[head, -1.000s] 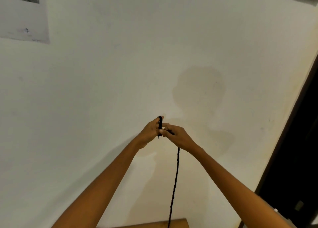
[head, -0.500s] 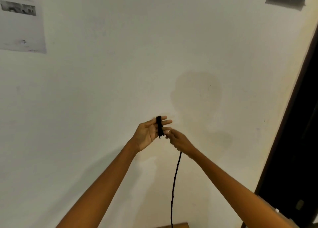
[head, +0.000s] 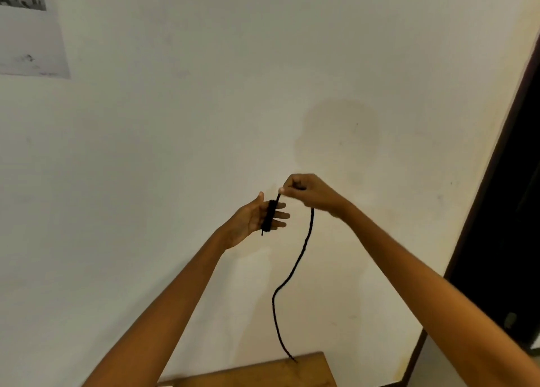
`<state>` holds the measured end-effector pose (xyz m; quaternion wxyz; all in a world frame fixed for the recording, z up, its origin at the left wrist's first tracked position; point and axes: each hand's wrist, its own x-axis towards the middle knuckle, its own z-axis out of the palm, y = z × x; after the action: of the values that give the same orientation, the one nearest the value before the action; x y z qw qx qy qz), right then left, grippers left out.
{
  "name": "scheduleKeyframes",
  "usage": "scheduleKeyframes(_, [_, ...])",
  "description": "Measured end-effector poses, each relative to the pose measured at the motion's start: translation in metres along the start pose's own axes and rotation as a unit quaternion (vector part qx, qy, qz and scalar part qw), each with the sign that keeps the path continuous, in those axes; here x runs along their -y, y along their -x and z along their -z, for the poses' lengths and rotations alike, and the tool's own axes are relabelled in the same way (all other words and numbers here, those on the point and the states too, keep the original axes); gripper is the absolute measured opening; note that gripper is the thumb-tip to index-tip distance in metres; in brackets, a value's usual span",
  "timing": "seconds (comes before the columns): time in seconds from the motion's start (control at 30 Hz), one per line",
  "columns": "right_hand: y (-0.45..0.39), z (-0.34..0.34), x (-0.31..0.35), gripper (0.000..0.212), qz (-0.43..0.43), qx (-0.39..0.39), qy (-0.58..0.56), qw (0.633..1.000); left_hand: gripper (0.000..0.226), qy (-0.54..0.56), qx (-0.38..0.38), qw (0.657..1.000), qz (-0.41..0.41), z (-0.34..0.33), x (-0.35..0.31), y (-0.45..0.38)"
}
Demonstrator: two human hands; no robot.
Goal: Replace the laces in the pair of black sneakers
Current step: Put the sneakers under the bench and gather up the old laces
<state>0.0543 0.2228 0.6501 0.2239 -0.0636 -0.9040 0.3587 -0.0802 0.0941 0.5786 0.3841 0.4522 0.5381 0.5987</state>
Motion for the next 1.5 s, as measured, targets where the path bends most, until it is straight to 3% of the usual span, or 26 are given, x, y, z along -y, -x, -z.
scheduleKeyframes(0.13, [-0.004,0.001,-0.013,0.023,-0.032,-0.049,-0.060,0.997,0.076,0.088,0.043,0.995,0.016,-0.001,-0.011,0.007])
scheduleKeyframes(0.23, [0.003,-0.017,-0.034,0.021,-0.067,-0.052,-0.081,0.993,0.079,0.198,0.042,0.979,-0.022,-0.002,-0.016,0.007])
scheduleKeyframes(0.4, [0.028,-0.064,-0.060,0.023,-0.106,0.055,0.002,0.993,0.072,0.329,-0.017,0.940,-0.091,0.003,-0.012,-0.002])
scheduleKeyframes(0.5, [0.040,-0.079,-0.066,0.028,-0.100,0.155,0.070,0.980,0.067,0.321,-0.067,0.940,-0.098,0.005,-0.005,-0.008])
scheduleKeyframes(0.6, [0.043,-0.077,-0.056,0.018,-0.074,0.189,0.105,0.974,0.063,0.252,-0.085,0.962,-0.061,0.001,0.000,-0.012])
scheduleKeyframes(0.73, [0.030,-0.045,-0.033,0.022,-0.002,0.122,0.166,0.978,0.063,0.103,-0.068,0.992,-0.012,-0.009,0.006,-0.012])
scheduleKeyframes(0.87, [0.015,-0.007,-0.022,0.027,0.020,0.003,0.124,0.992,0.063,0.025,0.024,0.999,0.019,-0.021,0.001,-0.004])
scheduleKeyframes(0.97, [0.005,0.012,-0.018,0.032,-0.013,-0.064,0.064,0.996,0.065,0.039,0.070,0.996,0.046,-0.030,-0.012,0.000])
scheduleKeyframes(1.07, [0.004,0.013,-0.027,0.035,-0.064,-0.077,-0.007,0.995,0.070,0.088,0.088,0.992,0.031,-0.032,-0.021,0.002])
scheduleKeyframes(1.2, [0.015,-0.013,-0.054,0.030,-0.101,-0.046,-0.067,0.991,0.071,0.165,0.092,0.982,-0.015,-0.032,-0.021,-0.001])
scheduleKeyframes(1.3, [0.027,-0.035,-0.063,0.032,-0.134,-0.007,-0.033,0.990,0.069,0.228,0.046,0.971,-0.048,-0.027,-0.014,-0.008])
scheduleKeyframes(1.5, [0.049,-0.053,-0.056,0.032,-0.117,0.129,0.030,0.984,0.061,0.179,-0.068,0.981,-0.040,-0.015,0.002,-0.019])
